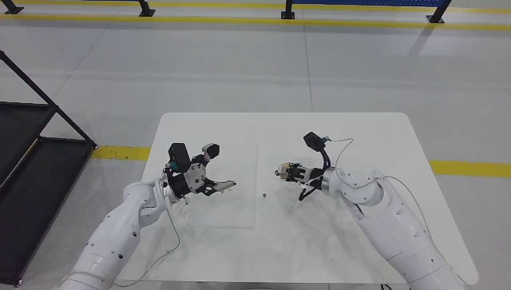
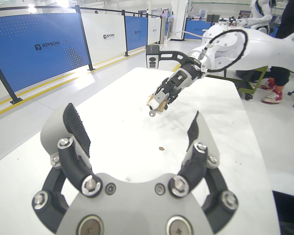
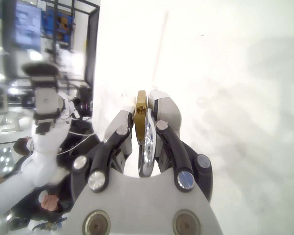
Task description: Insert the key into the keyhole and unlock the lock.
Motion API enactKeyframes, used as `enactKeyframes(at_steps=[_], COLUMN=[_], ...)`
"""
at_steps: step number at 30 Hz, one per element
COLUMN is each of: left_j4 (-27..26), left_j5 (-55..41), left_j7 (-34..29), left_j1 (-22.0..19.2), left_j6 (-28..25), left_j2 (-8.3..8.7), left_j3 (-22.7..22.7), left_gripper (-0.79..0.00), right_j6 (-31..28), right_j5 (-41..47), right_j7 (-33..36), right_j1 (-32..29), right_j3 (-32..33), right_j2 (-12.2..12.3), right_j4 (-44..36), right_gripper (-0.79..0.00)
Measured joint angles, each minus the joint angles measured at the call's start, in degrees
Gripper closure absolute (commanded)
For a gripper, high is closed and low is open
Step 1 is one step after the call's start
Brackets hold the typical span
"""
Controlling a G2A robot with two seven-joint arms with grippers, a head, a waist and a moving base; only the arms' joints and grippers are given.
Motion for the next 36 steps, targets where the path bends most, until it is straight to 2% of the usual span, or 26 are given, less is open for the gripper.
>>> enactKeyframes(at_steps=[12,23,24,25,26,27,36], left_j4=[0.00,0.00,0.00,0.00,0.00,0.00,0.00], left_j5=[0.00,0.00,0.00,0.00,0.00,0.00,0.00], left_j7=[0.00,0.00,0.00,0.00,0.00,0.00,0.00], left_j1=[0.00,0.00,0.00,0.00,0.00,0.00,0.00], left_j6=[0.00,0.00,0.00,0.00,0.00,0.00,0.00], left_j2=[0.00,0.00,0.00,0.00,0.00,0.00,0.00], left_j3=[0.00,0.00,0.00,0.00,0.00,0.00,0.00], left_gripper=[-0.785,-0.785,-0.785,-0.785,-0.785,-0.785,-0.785], right_j6=[2.22,5.65,5.87,6.01,6.15,6.27,6.26], right_j5=[-3.90,-8.39,-8.57,-8.65,-8.71,-8.74,-9.35], right_j7=[-1.70,-2.92,-2.73,-2.63,-2.53,-2.40,-2.01], right_j1=[3.47,4.60,4.60,4.59,4.55,4.50,3.62], right_j3=[-6.12,-7.68,-7.67,-7.62,-7.55,-7.44,-6.28], right_j2=[-2.08,-2.78,-2.80,-2.81,-2.82,-2.82,-2.67], right_j4=[7.49,7.78,7.62,7.48,7.33,7.11,5.40], right_gripper=[0.000,0.000,-0.142,-0.471,-0.748,-0.785,-0.785])
